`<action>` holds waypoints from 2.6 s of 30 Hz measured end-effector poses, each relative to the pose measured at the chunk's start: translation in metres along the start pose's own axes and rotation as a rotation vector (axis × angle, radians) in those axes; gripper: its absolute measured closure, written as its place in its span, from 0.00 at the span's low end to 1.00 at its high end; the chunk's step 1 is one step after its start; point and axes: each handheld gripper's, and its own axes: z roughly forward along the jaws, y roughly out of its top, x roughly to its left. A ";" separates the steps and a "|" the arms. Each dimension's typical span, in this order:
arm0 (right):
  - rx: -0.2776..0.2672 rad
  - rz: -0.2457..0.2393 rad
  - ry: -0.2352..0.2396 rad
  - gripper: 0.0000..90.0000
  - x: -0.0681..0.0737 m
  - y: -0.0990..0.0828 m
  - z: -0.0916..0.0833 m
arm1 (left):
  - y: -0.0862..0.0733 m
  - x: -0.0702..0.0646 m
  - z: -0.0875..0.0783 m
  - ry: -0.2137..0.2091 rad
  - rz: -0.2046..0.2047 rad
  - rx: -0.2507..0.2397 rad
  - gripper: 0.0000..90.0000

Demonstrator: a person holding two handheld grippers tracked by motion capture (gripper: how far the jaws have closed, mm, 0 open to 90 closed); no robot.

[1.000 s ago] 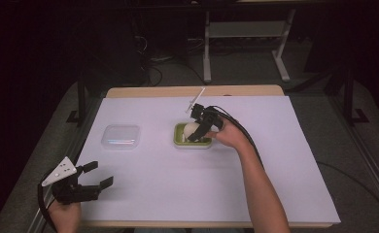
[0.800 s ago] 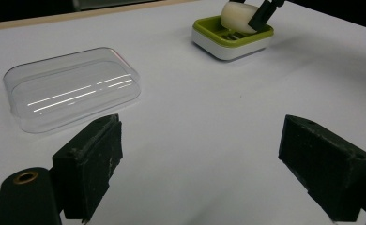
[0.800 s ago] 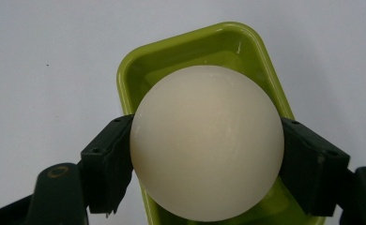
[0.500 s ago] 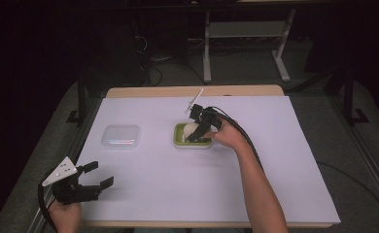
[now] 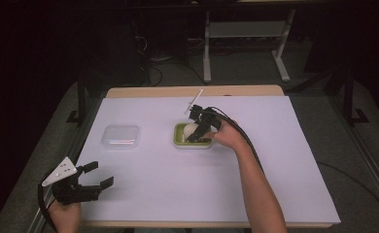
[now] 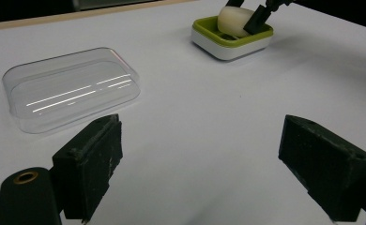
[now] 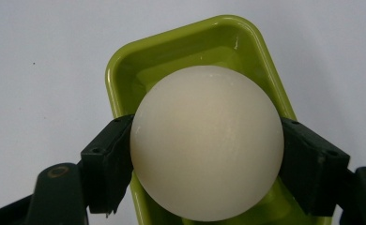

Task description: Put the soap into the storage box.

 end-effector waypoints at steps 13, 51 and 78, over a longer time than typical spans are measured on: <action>0.011 0.008 -0.005 0.27 -0.001 -0.001 0.000 | 0.000 0.000 0.001 -0.001 -0.006 -0.002 0.15; 0.017 0.010 -0.016 0.27 -0.001 -0.001 0.000 | 0.000 -0.001 0.001 -0.001 -0.005 0.001 0.15; -0.039 0.066 0.035 0.26 -0.003 -0.009 -0.024 | 0.001 -0.003 0.004 0.003 0.008 0.009 0.15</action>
